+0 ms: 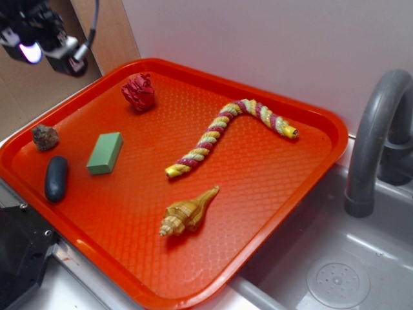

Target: Grab the rock.

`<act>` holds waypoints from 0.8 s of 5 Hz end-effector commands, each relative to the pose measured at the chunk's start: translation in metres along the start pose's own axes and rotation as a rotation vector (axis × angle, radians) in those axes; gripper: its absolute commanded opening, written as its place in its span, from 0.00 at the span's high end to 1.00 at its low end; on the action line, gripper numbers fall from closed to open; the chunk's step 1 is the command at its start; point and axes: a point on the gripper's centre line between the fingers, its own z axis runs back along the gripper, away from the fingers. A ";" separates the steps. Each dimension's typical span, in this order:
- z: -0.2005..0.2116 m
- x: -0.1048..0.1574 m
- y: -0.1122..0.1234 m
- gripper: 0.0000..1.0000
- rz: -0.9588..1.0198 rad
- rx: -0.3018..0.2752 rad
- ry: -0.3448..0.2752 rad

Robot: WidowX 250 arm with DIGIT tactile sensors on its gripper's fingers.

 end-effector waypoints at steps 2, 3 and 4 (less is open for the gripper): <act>-0.059 -0.006 0.060 0.00 0.004 0.078 0.067; -0.074 -0.016 0.065 0.00 -0.017 0.044 0.154; -0.086 -0.021 0.055 0.00 -0.036 0.021 0.189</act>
